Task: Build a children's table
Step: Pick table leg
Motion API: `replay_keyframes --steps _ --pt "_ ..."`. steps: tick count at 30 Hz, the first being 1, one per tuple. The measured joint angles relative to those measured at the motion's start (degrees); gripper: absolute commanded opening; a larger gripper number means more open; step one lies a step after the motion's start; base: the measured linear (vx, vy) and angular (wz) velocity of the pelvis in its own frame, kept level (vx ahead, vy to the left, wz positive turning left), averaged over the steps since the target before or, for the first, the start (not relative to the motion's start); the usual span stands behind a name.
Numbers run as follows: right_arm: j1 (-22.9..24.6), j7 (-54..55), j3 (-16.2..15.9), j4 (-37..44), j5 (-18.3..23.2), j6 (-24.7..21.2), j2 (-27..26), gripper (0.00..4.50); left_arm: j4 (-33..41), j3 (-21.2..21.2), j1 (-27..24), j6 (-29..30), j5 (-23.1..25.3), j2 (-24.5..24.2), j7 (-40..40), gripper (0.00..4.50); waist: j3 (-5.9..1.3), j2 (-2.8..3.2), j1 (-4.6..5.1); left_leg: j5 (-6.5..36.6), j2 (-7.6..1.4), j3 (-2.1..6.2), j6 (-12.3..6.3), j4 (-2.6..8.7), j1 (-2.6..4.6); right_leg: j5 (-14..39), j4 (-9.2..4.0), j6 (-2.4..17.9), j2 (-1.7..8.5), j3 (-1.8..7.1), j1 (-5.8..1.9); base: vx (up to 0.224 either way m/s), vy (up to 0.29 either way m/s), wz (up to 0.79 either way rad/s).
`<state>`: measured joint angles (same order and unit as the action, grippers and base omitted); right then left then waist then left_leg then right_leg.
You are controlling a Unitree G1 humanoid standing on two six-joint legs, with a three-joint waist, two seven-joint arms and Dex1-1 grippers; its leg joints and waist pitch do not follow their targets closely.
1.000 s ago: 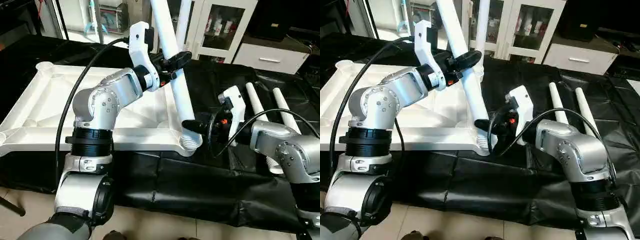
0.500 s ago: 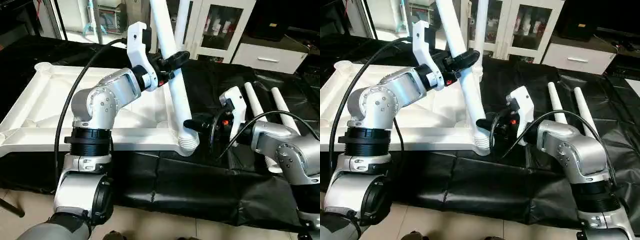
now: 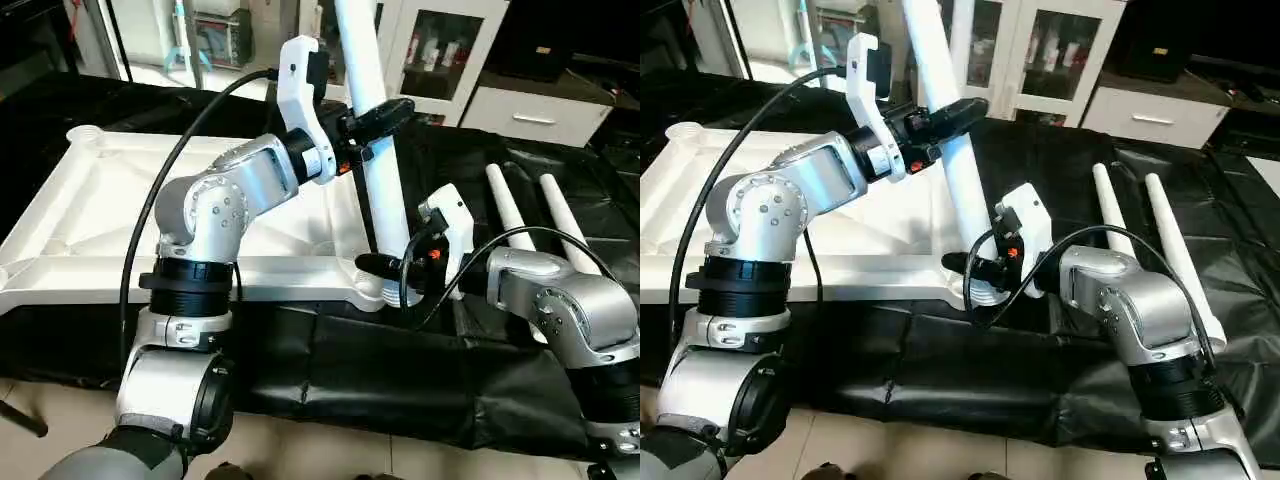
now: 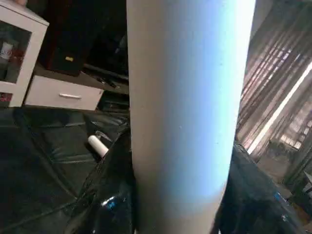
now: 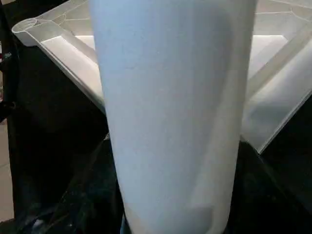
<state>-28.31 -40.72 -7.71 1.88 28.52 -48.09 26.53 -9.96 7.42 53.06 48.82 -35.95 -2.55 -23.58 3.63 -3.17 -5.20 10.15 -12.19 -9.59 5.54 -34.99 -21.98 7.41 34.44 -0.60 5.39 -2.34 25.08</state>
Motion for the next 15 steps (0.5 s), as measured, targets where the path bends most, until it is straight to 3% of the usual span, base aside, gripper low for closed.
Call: replay_keyframes --steps 9,10,14,15 --pt "0.03 -2.01 -0.27 0.26 0.13 1.16 -0.37 1.98 0.6 -1.83 0.0 -1.52 0.23 -1.4 -1.95 1.73 0.0 0.0 -0.08 0.0 0.0 0.0 0.0 0.0 -0.01 0.0 -0.01 0.0 0.0 -0.01 0.0 0.0 0.0 0.0" --pt "0.03 -2.29 -0.27 0.29 0.3 1.25 -0.36 1.97 0.97 -2.3 0.0 -1.76 0.31 -1.5 -2.3 2.29 0.0 0.0 -0.12 0.0 0.0 0.0 0.0 -0.01 -0.01 0.0 -0.01 0.0 0.0 -0.01 0.0 0.0 0.0 0.0" --pt "1.49 -7.25 1.75 2.12 3.5 1.37 2.27 1.96 3.76 -2.65 -1.02 0.35 -2.06 -3.8 -7.59 2.46 0.0 0.0 -0.2 0.01 0.0 -0.01 -0.01 -0.01 0.0 0.0 -0.01 0.0 0.01 0.01 0.0 0.0 0.0 0.0" --pt "1.75 -8.99 2.96 2.2 4.2 1.39 3.75 1.93 4.31 -2.25 -1.43 1.76 -3.65 -4.06 -9.35 2.72 0.0 -0.01 -0.31 0.0 0.0 -0.01 -0.01 -0.03 -0.01 0.0 0.0 0.0 0.01 0.0 -0.01 0.0 0.0 0.0"
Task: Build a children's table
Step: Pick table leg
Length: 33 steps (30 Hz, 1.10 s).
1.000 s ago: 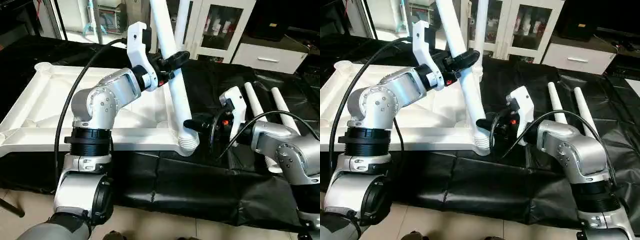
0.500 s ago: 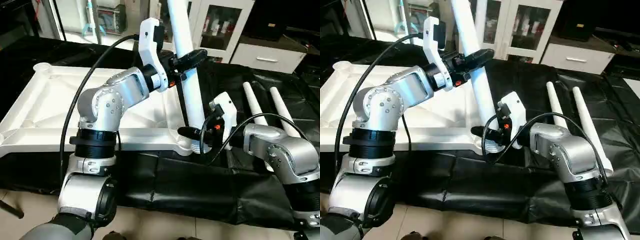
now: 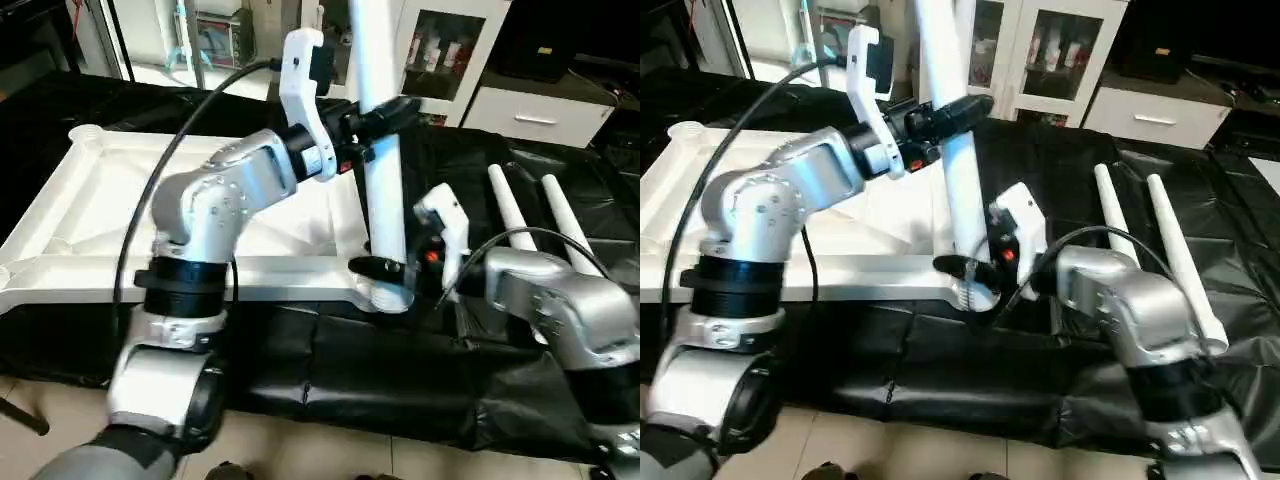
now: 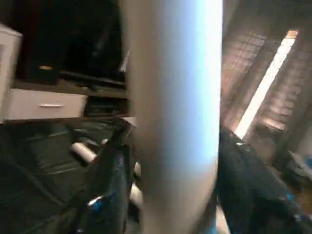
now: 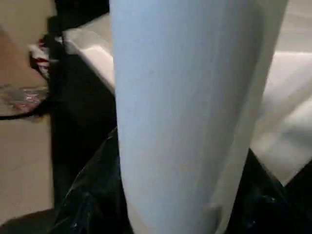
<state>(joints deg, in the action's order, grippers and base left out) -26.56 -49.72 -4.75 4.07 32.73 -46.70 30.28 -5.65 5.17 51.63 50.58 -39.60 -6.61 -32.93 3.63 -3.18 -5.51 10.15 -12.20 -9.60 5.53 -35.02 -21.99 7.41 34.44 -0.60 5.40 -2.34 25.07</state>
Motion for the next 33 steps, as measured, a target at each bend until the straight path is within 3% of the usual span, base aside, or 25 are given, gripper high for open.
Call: replay_keyframes --steps 7,20,21,25,33 --pt "1.18 -5.75 1.38 1.71 1.53 0.11 2.74 1.93 0.37 -0.14 -0.5 2.67 -4.12 -0.16 -5.16 3.31 -0.01 -0.01 0.04 0.0 -0.02 0.0 0.0 -0.09 0.05 -0.04 0.1 0.06 -0.01 0.0 -0.01 0.0 0.0 0.0" --pt "4.48 -11.45 -0.22 5.29 3.2 0.15 5.01 1.92 0.12 -2.31 -0.66 4.87 -6.37 -0.91 -12.03 3.33 -0.07 0.11 0.0 0.0 -0.03 0.02 0.0 -0.14 0.04 -0.06 0.1 0.08 -0.01 -0.01 -0.03 0.0 0.0 0.0" --pt "4.72 -11.92 -0.28 5.43 3.35 0.15 5.07 1.92 -0.07 -2.41 -0.66 4.88 -6.69 -1.13 -12.6 3.04 -0.08 0.14 0.0 0.0 -0.03 0.02 0.0 -0.14 0.04 -0.07 0.1 0.08 -0.01 0.0 -0.03 0.0 0.0 0.0" --pt "4.78 -12.04 -0.28 6.19 3.47 0.15 5.4 1.92 -0.93 -2.61 -0.66 4.94 -6.8 -1.14 -13.0 2.92 -0.1 0.16 0.0 0.0 -0.03 0.03 0.0 -0.15 0.05 -0.07 0.1 0.09 0.0 -0.01 -0.04 0.0 0.0 0.0" --pt "4.8 -12.02 -0.29 6.2 3.16 0.26 5.39 1.92 -1.94 -2.42 -0.66 4.92 -6.8 -1.02 -12.57 2.11 -0.11 0.18 0.01 0.0 -0.03 0.04 0.0 -0.15 0.06 -0.07 0.11 0.08 0.0 -0.02 -0.04 0.0 0.0 0.0"
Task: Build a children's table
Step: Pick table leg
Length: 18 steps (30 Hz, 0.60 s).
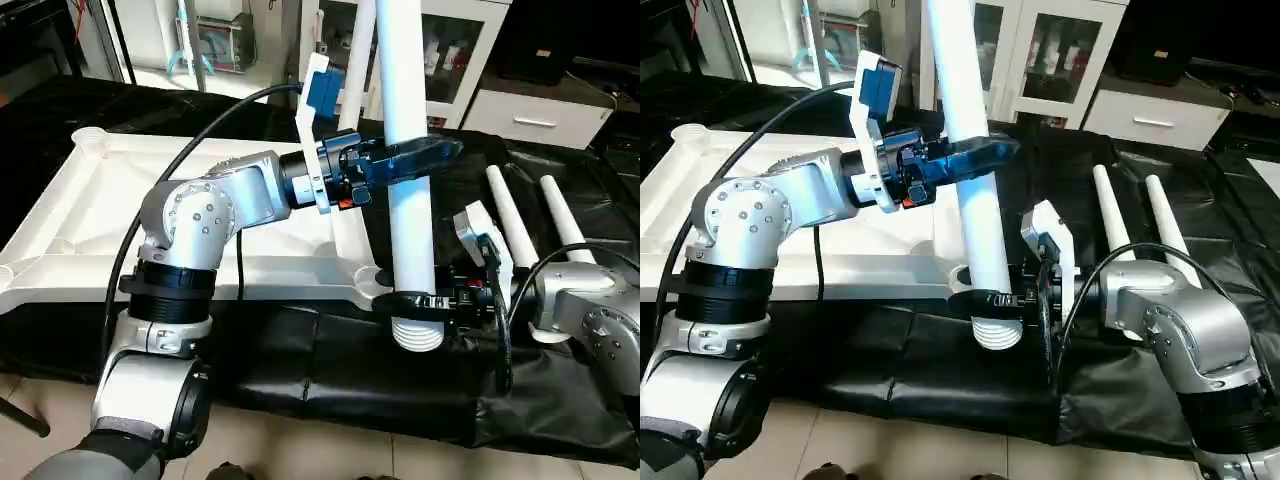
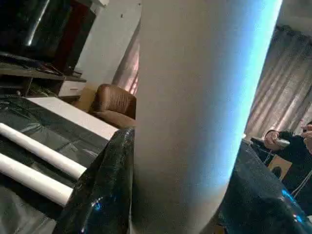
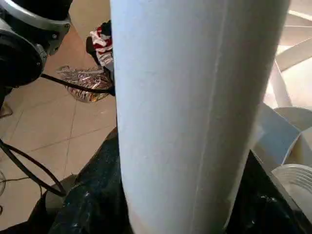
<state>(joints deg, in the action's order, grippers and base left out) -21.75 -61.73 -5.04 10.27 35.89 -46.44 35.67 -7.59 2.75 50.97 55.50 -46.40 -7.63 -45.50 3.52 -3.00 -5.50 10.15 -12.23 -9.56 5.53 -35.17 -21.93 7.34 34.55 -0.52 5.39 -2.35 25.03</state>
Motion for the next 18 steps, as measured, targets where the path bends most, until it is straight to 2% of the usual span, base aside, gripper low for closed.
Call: replay_keyframes --steps 2,3,5,10,15,18 --pt "0.0 0.01 0.0 -0.01 -0.02 0.11 -0.04 1.92 -0.03 0.1 0.0 -0.14 0.06 0.02 0.3 2.04 0.0 0.0 0.01 0.0 0.0 0.01 0.0 0.0 0.0 0.0 0.0 0.0 0.0 -0.01 0.0 0.0 0.0 0.0" --pt "0.0 0.05 0.0 -0.13 -0.03 0.37 -0.07 1.92 -0.15 0.19 0.0 -0.26 0.06 0.12 0.48 1.86 0.0 0.0 0.0 0.0 0.0 0.01 0.0 0.0 0.0 0.0 0.0 -0.01 0.0 -0.01 0.0 0.0 0.0 0.0" --pt "0.0 0.12 0.01 -0.27 -0.02 0.39 -0.1 2.47 -0.56 0.46 0.01 -0.4 0.06 0.32 1.11 1.83 0.0 0.0 -0.01 0.0 0.0 0.01 0.0 0.0 -0.01 0.0 0.0 0.0 0.0 0.0 0.0 0.0 0.0 0.0" --pt "-0.46 1.63 0.01 -0.53 -0.88 1.39 -0.79 2.94 -2.96 2.04 0.22 -1.47 0.86 0.63 4.41 1.78 0.0 0.0 0.03 0.0 0.0 0.02 0.0 -0.01 -0.02 0.01 0.0 -0.01 0.0 -0.02 0.0 0.0 0.0 0.0" --pt "-2.04 4.61 0.19 -2.07 -2.47 2.21 -1.87 3.38 -2.58 1.54 1.59 -3.58 4.14 0.26 7.24 1.77 0.0 0.0 0.16 0.0 0.0 0.02 0.0 -0.02 -0.01 0.1 0.0 -0.16 -0.01 -0.01 0.0 0.0 0.0 0.0" --pt "-3.45 8.05 0.68 -3.0 -3.31 2.2 -3.24 3.7 -2.2 -0.15 1.81 -5.53 7.58 -0.15 9.87 1.77 -0.01 -0.03 0.23 0.0 -0.01 0.02 0.0 -0.02 -0.02 0.1 0.0 -0.16 -0.01 -0.01 0.0 0.0 0.0 0.0"
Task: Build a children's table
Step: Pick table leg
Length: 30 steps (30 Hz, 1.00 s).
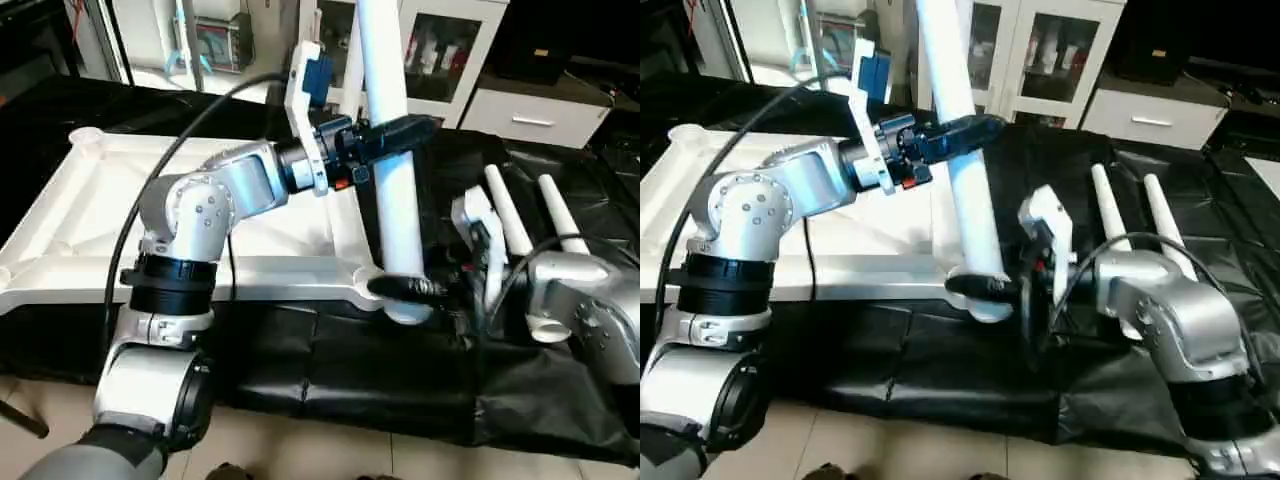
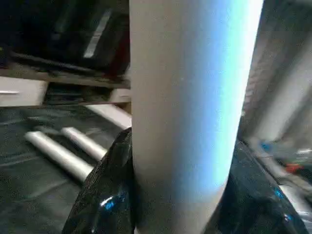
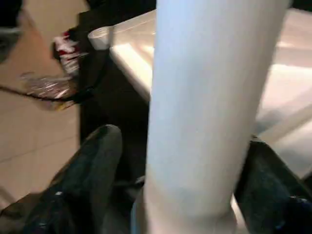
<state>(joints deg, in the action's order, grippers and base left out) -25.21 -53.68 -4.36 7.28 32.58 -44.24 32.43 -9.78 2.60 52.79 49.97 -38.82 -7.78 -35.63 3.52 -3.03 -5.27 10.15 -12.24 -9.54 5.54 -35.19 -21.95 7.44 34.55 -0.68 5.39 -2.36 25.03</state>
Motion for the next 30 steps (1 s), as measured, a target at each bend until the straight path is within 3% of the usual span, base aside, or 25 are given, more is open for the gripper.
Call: replay_keyframes --steps 9,30 --pt "-2.54 10.15 0.62 -2.73 -4.22 0.0 -4.99 4.26 0.54 -3.95 -0.08 -3.46 5.95 -0.69 2.63 1.77 -0.01 -0.08 -0.02 0.0 0.0 -0.01 0.0 0.0 -0.06 -0.04 -0.01 0.07 0.0 0.01 0.02 0.0 0.0 0.0" --pt "-4.49 10.56 -0.52 -4.21 -4.14 -1.88 -6.03 4.27 4.05 -9.88 -1.13 -5.19 8.53 -1.79 -1.88 1.77 -0.02 -0.09 0.12 0.0 -0.01 -0.02 0.01 0.0 -0.04 -0.03 0.03 0.04 0.0 0.02 0.03 0.0 0.0 0.0"
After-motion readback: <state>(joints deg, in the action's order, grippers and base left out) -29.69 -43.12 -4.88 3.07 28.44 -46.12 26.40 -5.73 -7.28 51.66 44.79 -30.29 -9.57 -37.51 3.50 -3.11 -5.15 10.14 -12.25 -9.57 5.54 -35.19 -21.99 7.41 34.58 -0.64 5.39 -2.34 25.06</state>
